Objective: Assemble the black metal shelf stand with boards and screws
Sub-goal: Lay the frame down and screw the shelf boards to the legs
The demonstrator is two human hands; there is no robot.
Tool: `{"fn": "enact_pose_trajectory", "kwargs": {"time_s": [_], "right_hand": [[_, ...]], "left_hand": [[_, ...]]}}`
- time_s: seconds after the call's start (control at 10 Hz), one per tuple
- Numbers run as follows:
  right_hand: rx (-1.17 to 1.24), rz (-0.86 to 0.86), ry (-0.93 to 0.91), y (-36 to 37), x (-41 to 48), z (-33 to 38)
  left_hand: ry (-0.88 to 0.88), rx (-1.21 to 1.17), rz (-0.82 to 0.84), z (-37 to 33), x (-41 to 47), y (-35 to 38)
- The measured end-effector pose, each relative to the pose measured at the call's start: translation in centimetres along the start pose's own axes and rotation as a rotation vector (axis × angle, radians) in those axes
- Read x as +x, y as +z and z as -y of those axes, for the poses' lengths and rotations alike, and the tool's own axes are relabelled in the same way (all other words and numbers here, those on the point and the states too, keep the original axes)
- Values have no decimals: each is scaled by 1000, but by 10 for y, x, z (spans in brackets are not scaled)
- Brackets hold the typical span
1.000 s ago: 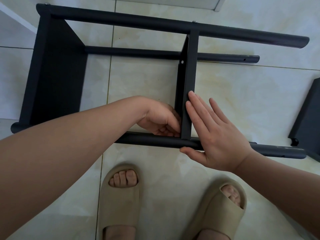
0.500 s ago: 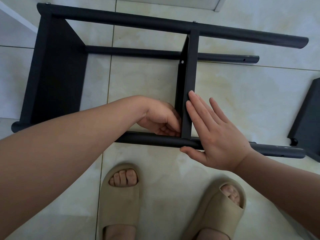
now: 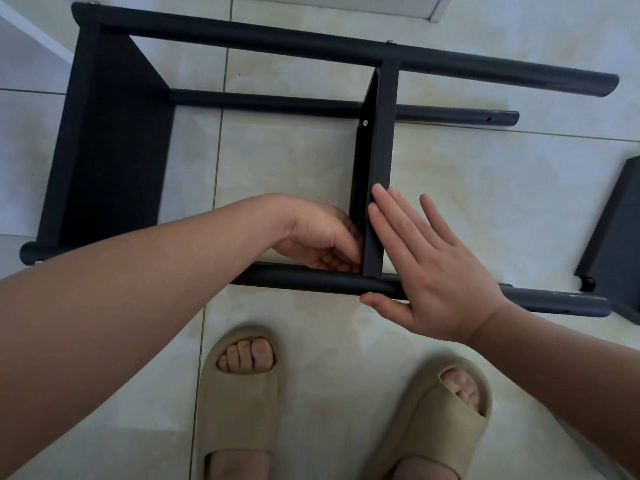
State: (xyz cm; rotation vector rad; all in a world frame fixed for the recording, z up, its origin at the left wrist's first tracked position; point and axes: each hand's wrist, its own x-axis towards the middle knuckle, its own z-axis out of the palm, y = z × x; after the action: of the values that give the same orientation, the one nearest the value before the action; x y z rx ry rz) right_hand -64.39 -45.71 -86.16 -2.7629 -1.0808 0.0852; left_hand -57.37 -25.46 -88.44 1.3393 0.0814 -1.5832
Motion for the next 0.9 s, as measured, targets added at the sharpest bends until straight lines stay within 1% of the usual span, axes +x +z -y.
{"fn": "enact_pose_trajectory", "kwargs": {"time_s": [0.2, 0.4, 0.5, 0.7, 0.9], "right_hand": [[18, 3, 5, 0, 0, 0], [35, 0, 7, 1, -1, 0], [43, 3, 9, 1, 0, -1], [45, 5, 8, 2, 0, -1], [33, 16, 8, 1, 0, -1]], "left_hand": [[-11, -42, 27, -1, -3, -3], [-20, 42, 14, -2, -2, -1], [-22, 41, -8, -2, -1, -1], [-35, 8, 38, -4, -4, -5], [-30, 93, 2, -2, -1, -1]]}}
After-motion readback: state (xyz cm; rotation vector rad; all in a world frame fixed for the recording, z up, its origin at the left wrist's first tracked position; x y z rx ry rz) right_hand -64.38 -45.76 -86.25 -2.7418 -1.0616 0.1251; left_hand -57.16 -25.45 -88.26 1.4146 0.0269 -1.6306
